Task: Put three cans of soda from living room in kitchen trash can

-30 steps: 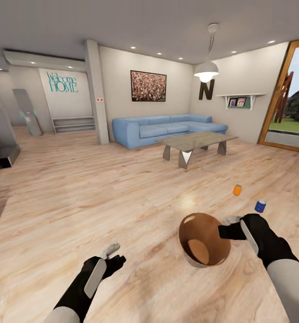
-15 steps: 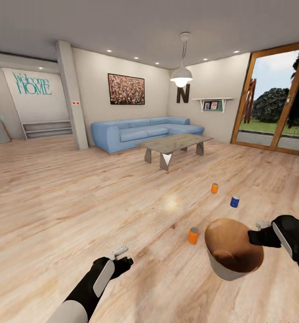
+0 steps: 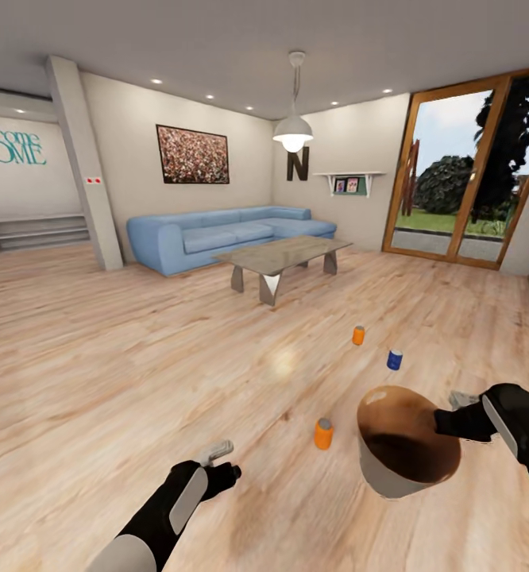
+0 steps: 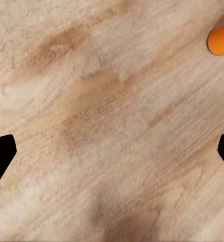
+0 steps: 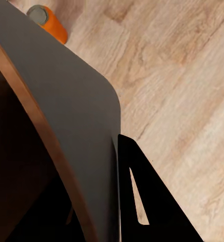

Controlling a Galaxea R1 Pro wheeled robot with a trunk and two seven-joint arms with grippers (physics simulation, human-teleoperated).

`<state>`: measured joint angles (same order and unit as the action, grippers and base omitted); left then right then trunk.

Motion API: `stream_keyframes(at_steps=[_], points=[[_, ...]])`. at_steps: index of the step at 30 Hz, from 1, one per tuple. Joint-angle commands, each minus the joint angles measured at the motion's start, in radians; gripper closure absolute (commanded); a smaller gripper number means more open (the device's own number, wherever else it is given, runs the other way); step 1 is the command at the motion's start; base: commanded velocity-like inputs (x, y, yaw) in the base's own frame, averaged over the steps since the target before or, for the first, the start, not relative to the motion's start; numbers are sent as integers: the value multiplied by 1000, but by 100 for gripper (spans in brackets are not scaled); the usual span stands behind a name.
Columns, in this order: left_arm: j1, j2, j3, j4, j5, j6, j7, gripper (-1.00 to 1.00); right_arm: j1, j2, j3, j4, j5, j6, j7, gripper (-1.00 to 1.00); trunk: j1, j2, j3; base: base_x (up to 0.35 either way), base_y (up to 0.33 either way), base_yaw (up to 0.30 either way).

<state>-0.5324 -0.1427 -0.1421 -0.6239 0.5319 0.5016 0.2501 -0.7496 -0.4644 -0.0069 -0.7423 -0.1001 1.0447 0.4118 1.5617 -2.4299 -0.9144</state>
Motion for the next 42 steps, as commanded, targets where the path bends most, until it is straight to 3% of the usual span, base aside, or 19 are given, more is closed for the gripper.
stream_keyframes(at_steps=[1,7,12,24,29,34,42], points=[[0,0,0,1,0,0,0,-100,-1,0,-1,-2,-3,2,8,100,0,0,0,342,-145,-14],[0,0,-1,3,0,-4,0,-100,-1,-5,-1,-7,-3,3,14,100,0,0,0,329,-173,-101],[-1,0,-2,55,-1,-7,0,-100,-1,-5,-1,-11,-3,3,15,100,0,0,0,313,-200,-268],[-1,0,-2,61,-6,-6,18,-100,2,-7,0,-50,-4,3,16,100,0,0,0,310,-203,-287],[-1,-2,-3,60,-6,-20,101,-100,3,-4,1,-57,-3,3,16,100,0,0,0,304,-209,-288],[-1,-6,-4,59,-5,-51,220,-100,16,-9,2,-136,-2,3,16,100,0,0,0,298,-215,-288],[-1,-1,-4,61,-5,-56,241,-100,25,-1,6,-180,2,3,16,100,0,0,0,295,-220,-231]])
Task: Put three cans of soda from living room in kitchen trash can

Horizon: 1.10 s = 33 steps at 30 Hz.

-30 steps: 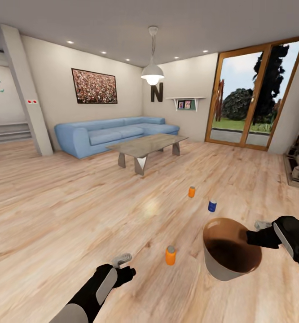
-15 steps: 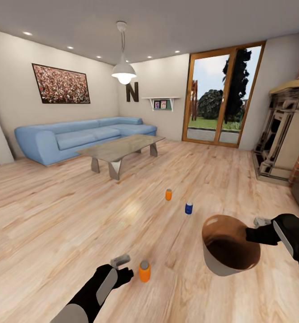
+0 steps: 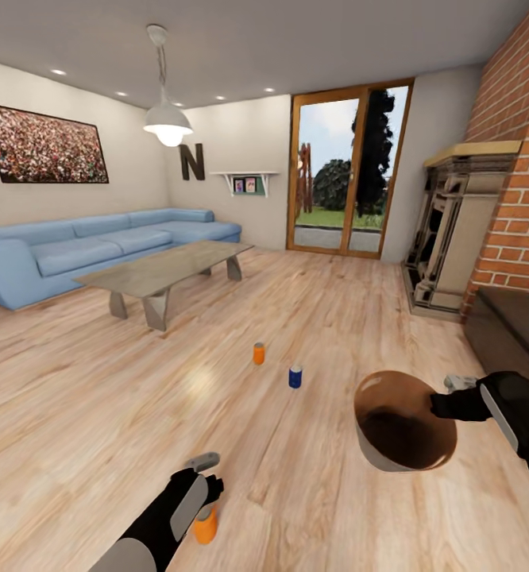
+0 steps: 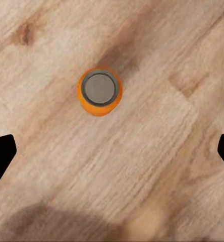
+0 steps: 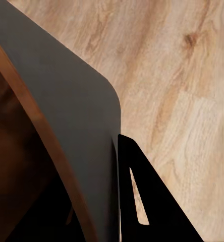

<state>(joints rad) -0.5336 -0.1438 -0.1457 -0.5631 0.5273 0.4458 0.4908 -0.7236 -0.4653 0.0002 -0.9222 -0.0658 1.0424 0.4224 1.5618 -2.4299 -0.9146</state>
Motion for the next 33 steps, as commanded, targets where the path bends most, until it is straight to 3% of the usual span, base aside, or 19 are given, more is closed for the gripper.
stream_keyframes(at_steps=[1,8,10,12,19,22,26,32,33], points=[[0,1,0,1,0,0,-2,-100,-1,1,0,-1,-32,5,6,100,0,0,0,295,-221,-60],[0,16,5,45,0,-1,-9,-100,0,4,3,-3,-32,5,6,100,0,0,0,297,-212,-12],[0,38,10,60,8,-2,-27,-100,1,3,3,-5,-32,5,6,100,0,0,0,321,-128,-1],[0,41,11,62,8,-1,-35,-100,2,2,3,-11,-32,5,6,100,0,0,0,335,-56,0],[-1,68,20,67,9,12,-50,-100,38,-1,-1,-99,-38,5,7,100,0,0,0,115,-15,0],[-2,73,31,67,13,17,-46,-100,43,-2,-3,-110,-39,5,7,100,11,-21,-9,13,-2,0],[-5,108,36,72,14,43,-78,-100,45,-7,-4,-145,-40,5,8,100,27,-49,-22,4,0,0],[-12,130,37,99,6,55,-112,-100,54,-16,-7,-251,-44,5,28,100,40,-71,-43,0,0,0],[-15,134,37,101,5,55,-114,-100,66,-27,-19,-284,-45,5,55,100,40,-71,-47,0,0,0]])
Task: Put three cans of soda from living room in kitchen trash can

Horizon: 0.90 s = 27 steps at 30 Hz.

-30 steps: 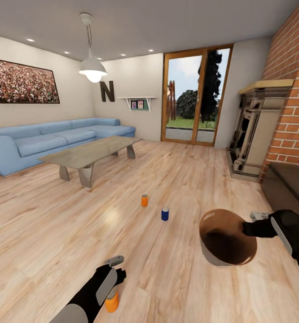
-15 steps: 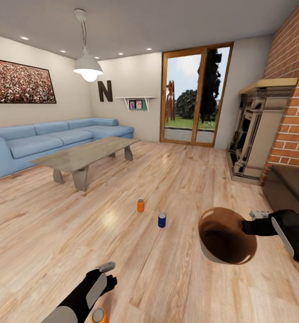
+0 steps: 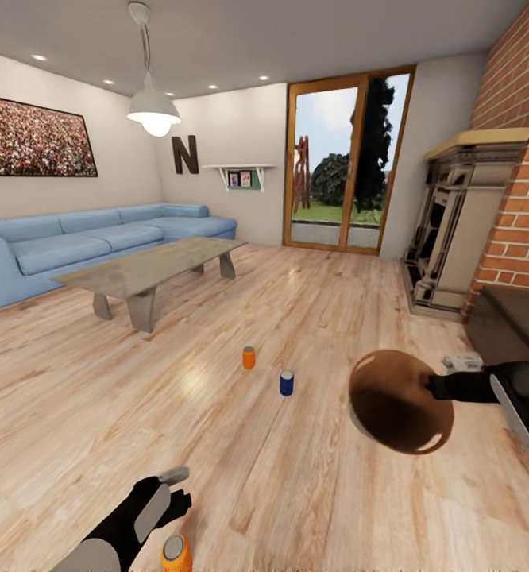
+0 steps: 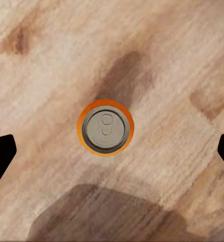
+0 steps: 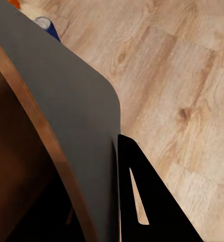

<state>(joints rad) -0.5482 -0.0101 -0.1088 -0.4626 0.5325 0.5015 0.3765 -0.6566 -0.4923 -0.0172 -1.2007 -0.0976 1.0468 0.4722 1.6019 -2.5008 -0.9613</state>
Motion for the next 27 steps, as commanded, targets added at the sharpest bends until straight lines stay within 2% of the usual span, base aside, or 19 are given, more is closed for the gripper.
stream_keyframes(at_steps=[1,4,9,13,17,20,22,23,24,25,26,27], points=[[-2,1,0,1,0,0,-1,-100,5,-7,-11,-19,-13,0,17,100,0,0,-4,0,0,0],[-10,1,-2,2,0,-2,-6,-100,57,-35,-74,-111,-11,0,87,100,2,-1,-15,0,0,0],[-16,-8,-3,2,1,-4,-8,-100,105,-46,-112,-194,-7,0,115,100,4,-2,-35,0,0,0],[-16,-11,-4,2,1,-4,-8,-100,112,-47,-109,-188,-4,0,118,100,6,-3,-50,0,0,0],[-16,-16,-5,2,2,-5,-10,-100,129,-47,-103,-142,-4,0,120,100,8,-4,-66,0,0,0],[-16,-18,-6,2,3,-6,-30,-100,151,-47,-70,-126,-6,0,122,100,9,-5,-77,0,0,0],[-16,-18,-7,2,3,-7,-42,-100,164,-47,-52,-125,-8,0,145,100,10,-5,-85,0,0,0],[-16,-18,-7,2,2,-7,-47,-100,169,-49,-45,-126,-9,0,179,100,10,-6,-89,0,0,0],[-16,-18,-7,2,2,-7,-49,-100,172,-58,-40,-128,-9,0,218,100,11,-6,-93,0,0,0],[-16,-17,-7,2,2,-7,-51,-100,174,-79,-37,-131,-10,0,252,100,11,-6,-97,0,0,0],[-16,-17,-7,2,2,-7,-52,-100,174,-93,-35,-133,-10,0,265,100,12,-6,-100,0,0,0],[-17,-15,-7,2,1,-7,-53,-100,176,-132,-31,-142,-11,0,296,100,12,-6,-104,0,0,0]])
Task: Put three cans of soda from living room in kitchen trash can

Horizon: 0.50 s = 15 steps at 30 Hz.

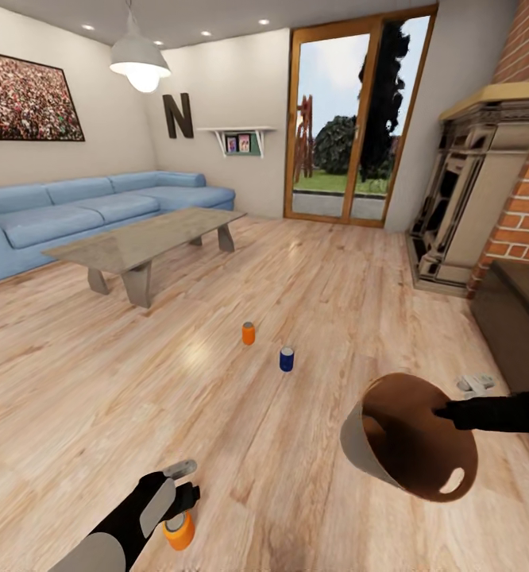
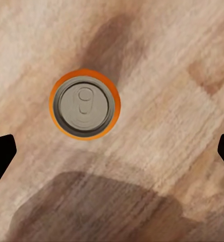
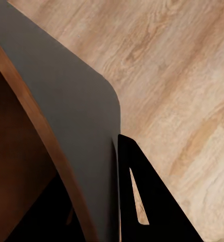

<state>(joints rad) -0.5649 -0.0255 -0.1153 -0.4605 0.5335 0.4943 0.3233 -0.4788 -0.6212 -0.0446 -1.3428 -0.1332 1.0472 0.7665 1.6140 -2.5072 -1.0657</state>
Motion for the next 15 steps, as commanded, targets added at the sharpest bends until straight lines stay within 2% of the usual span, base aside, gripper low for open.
stream_keyframes(at_steps=[1,5,15], points=[[0,1,0,0,-1,0,-1,-100,0,-21,-2,-7,24,0,16,100,0,0,-4,0,0,0],[-7,6,0,0,-1,0,-2,-100,3,-44,10,-20,20,0,36,100,2,-1,-19,0,0,0],[-43,11,-1,0,-3,-7,-3,-100,4,-50,15,-27,17,0,42,100,7,-4,-58,0,0,0]])
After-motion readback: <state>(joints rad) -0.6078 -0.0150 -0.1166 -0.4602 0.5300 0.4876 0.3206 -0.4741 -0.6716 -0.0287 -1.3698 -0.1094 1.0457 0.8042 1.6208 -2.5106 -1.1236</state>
